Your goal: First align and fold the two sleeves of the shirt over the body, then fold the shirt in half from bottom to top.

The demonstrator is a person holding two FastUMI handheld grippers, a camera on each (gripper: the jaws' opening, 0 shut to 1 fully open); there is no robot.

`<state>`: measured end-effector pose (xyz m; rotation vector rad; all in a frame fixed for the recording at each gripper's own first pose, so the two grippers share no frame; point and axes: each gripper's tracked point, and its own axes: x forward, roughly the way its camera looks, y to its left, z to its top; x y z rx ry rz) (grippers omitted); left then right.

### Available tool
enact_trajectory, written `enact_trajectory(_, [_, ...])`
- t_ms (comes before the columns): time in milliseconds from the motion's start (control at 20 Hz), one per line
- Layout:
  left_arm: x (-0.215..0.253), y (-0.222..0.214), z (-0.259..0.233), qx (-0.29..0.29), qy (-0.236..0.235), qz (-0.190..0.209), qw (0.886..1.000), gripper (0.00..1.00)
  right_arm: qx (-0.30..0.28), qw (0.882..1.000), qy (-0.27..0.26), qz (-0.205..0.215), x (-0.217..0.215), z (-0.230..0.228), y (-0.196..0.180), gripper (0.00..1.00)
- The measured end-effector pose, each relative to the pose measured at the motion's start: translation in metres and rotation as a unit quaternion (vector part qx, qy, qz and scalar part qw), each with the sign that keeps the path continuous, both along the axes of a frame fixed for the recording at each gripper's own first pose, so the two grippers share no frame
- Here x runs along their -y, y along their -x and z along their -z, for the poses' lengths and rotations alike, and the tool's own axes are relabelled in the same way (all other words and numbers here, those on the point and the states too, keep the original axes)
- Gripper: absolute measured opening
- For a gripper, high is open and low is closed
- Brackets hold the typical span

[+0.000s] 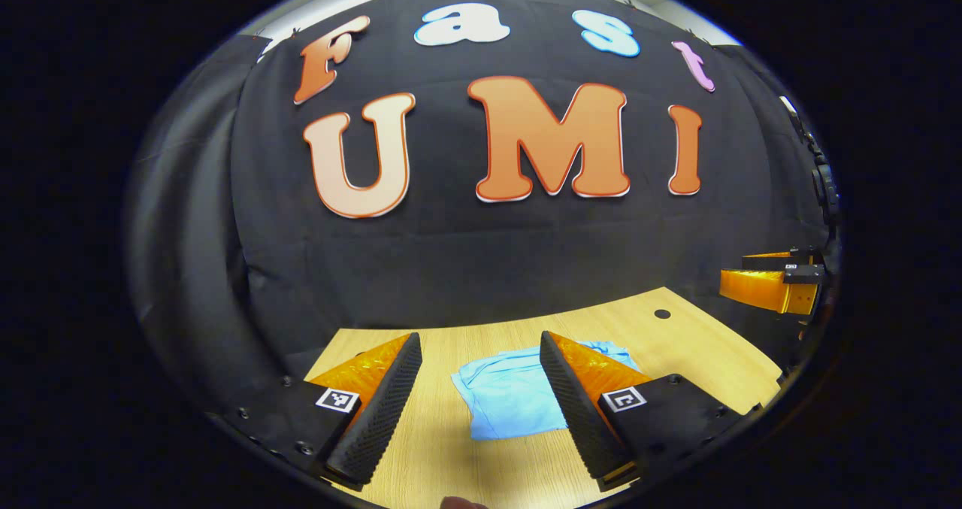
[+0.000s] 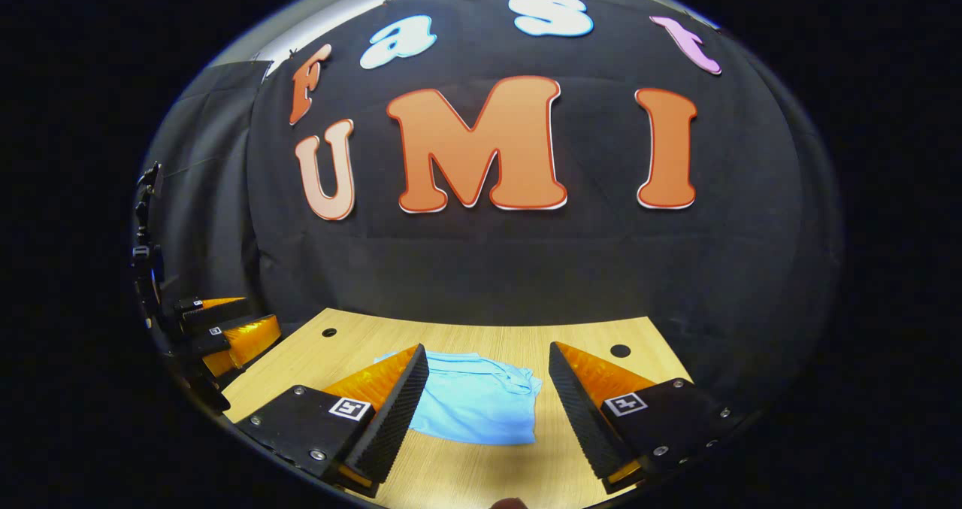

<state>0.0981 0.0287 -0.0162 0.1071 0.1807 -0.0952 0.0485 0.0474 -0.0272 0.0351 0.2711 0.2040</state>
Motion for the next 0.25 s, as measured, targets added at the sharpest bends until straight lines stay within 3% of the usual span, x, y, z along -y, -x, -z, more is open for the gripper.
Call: enact_trajectory(250, [0.000,0.075,-0.031,0.070,-0.002,-0.013,0.997,1.00,0.055,0.998,-0.009,-0.010,0.014,-0.023,0.064,0.97])
